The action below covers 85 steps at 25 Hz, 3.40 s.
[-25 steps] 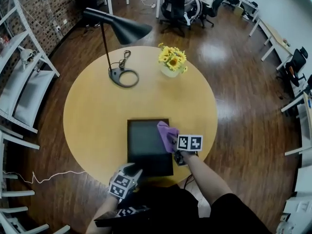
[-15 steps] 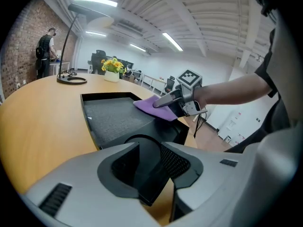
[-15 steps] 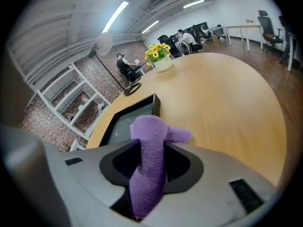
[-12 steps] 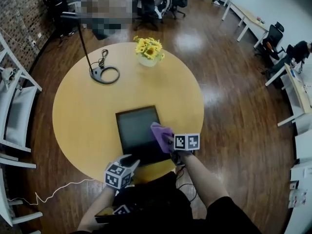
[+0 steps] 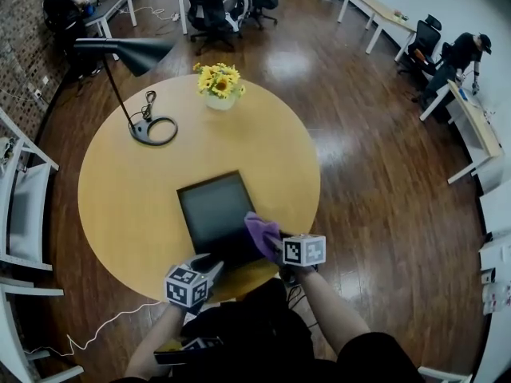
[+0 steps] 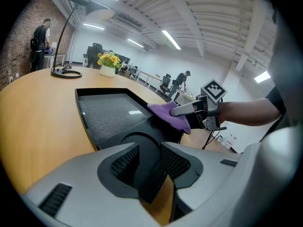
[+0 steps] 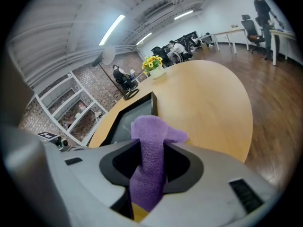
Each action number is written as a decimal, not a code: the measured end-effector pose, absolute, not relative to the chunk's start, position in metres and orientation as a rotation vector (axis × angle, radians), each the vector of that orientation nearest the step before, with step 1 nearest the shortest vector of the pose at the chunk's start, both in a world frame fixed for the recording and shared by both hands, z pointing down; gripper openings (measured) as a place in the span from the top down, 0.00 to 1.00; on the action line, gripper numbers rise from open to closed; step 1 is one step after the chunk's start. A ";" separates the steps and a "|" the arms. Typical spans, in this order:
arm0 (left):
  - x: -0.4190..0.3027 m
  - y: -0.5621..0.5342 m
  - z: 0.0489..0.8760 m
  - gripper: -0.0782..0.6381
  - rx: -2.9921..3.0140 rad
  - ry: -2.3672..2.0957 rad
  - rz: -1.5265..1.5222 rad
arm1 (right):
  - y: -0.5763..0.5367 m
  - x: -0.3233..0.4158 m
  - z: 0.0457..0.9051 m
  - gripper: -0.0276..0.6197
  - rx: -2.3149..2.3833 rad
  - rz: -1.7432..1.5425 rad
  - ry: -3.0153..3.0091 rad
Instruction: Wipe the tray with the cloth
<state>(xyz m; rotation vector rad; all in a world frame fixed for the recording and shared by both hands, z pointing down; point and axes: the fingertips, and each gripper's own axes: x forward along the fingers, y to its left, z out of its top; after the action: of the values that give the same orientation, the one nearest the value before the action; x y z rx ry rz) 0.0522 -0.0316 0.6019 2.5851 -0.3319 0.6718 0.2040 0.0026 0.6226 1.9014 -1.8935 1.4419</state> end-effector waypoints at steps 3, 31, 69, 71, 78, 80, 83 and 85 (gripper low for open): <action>0.050 -0.031 0.599 0.70 2.571 -0.295 0.661 | 0.016 0.204 0.615 0.74 1.983 1.477 -1.880; 0.005 -0.087 0.642 0.59 3.016 1.095 1.845 | 0.054 0.177 0.630 0.75 2.239 1.768 -1.763; 0.047 -0.021 0.637 0.81 2.773 0.075 1.258 | -0.208 0.182 0.631 0.75 1.598 1.417 -2.071; 0.045 -0.024 0.637 0.82 2.764 0.036 1.232 | -0.201 0.180 0.629 0.75 1.595 1.483 -2.119; 0.043 -0.025 0.641 0.82 2.748 0.043 1.213 | -0.152 0.174 0.630 0.74 1.633 1.643 -2.202; 0.042 -0.025 0.641 0.82 2.744 0.043 1.213 | -0.139 0.171 0.629 0.74 1.630 1.640 -2.208; 0.043 -0.025 0.640 0.82 2.761 0.043 1.212 | -0.119 0.169 0.628 0.74 1.637 1.629 -2.216; 0.044 -0.027 0.640 0.82 2.770 0.031 1.215 | -0.108 0.167 0.628 0.74 1.646 1.612 -2.215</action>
<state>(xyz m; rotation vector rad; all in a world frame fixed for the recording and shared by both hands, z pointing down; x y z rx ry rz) 0.0438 -0.0271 0.6402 2.7699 0.0313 1.2146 0.1673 -0.1085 0.6280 1.6461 -2.2154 1.6123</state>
